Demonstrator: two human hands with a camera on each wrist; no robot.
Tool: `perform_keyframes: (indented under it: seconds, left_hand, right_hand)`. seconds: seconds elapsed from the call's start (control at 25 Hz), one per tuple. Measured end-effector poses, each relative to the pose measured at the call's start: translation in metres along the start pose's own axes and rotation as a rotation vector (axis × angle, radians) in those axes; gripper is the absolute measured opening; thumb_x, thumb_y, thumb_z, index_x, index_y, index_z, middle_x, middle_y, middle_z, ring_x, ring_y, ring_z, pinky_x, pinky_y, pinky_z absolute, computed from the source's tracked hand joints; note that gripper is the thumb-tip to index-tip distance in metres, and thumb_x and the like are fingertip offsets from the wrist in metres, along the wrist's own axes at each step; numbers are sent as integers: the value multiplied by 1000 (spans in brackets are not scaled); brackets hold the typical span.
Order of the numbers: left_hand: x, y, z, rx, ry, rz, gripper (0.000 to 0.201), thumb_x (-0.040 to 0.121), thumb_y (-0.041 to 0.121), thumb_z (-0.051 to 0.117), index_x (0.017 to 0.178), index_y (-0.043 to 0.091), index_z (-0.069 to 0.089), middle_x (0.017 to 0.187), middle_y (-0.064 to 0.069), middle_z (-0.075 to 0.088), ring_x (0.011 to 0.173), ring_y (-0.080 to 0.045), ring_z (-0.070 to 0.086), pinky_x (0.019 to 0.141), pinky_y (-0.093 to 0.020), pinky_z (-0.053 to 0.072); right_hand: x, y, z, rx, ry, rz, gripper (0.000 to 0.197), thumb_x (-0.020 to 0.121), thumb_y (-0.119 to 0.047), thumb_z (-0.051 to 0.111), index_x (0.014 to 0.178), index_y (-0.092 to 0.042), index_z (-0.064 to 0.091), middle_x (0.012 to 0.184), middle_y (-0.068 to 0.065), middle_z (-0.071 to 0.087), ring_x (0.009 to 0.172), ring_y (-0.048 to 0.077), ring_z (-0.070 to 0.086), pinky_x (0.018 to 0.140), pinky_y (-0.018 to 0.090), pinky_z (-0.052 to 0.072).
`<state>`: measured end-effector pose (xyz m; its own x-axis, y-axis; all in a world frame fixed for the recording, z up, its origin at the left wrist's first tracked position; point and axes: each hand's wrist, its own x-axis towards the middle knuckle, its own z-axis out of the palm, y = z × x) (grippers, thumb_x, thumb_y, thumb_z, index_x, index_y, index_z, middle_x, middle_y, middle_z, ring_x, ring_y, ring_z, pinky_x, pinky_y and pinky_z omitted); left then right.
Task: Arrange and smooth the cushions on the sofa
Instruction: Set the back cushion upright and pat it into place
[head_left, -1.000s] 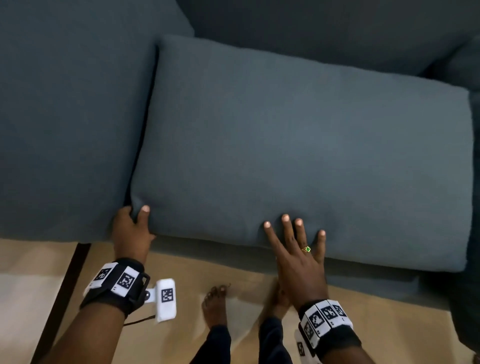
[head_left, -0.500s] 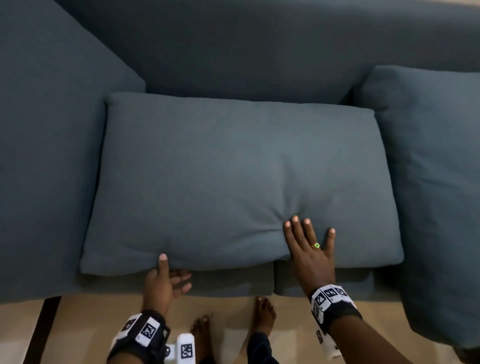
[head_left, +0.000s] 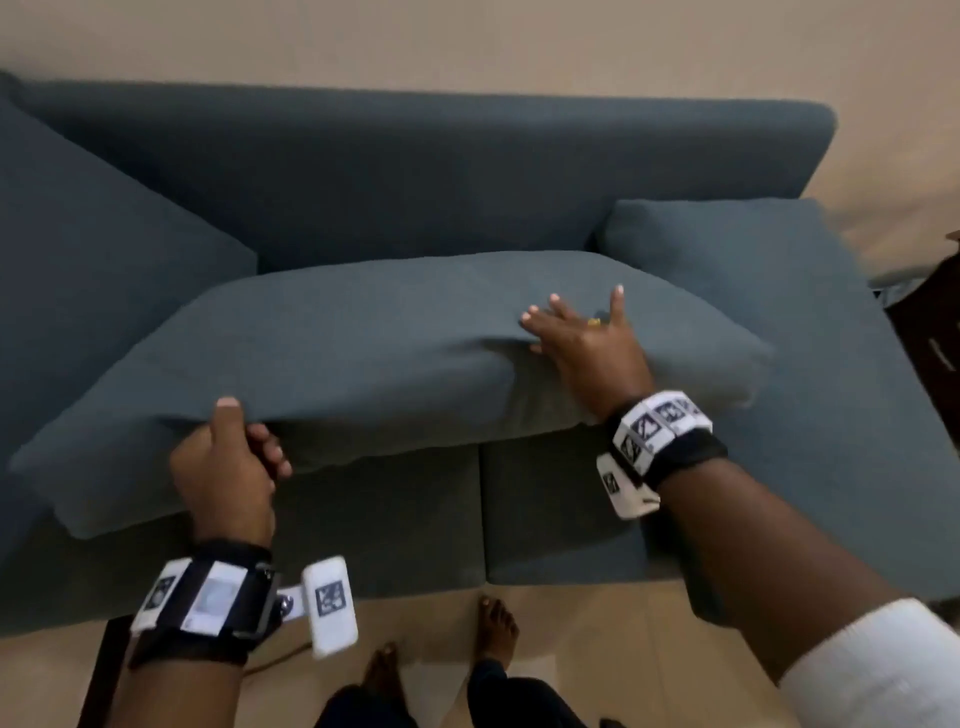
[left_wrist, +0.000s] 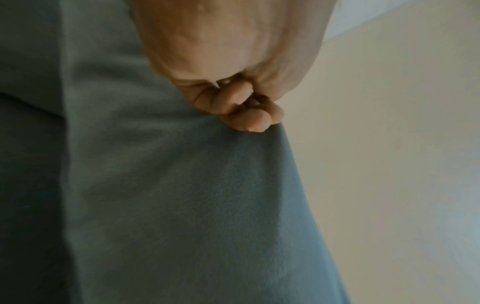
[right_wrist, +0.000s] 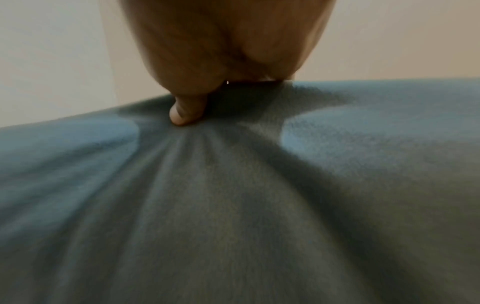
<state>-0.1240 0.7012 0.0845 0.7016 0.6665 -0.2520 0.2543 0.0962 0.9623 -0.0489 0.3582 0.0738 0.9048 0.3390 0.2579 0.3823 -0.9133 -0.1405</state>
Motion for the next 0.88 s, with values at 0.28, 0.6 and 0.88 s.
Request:
perform_keyframes:
  seconds: [0.28, 0.6, 0.88]
  left_hand:
    - [78, 67, 29, 226, -196, -75, 46, 106, 42, 40, 77, 8, 51, 43, -4, 60, 30, -18, 49, 33, -17, 33]
    - [154, 75, 2, 1197, -229, 876, 40, 90, 64, 56, 108, 29, 62, 108, -1, 66, 101, -26, 61, 91, -47, 44]
    - [213, 74, -24, 1352, -463, 841, 63, 98, 62, 20, 145, 33, 49, 147, -3, 54, 139, -25, 46, 115, -55, 29]
  right_hand:
    - [110, -6, -45, -103, -379, 189, 43, 106, -49, 39, 147, -41, 48, 160, 10, 40, 140, 22, 48, 119, 64, -13]
    - [164, -47, -13, -68, -388, 406, 65, 104, -60, 20, 162, -33, 11, 168, -5, -19, 155, 19, -16, 119, 68, -7]
    - [205, -219, 36, -65, -445, 182, 80, 95, -76, 12, 160, -29, 17, 170, 4, 8, 157, 25, 1, 119, 68, -4]
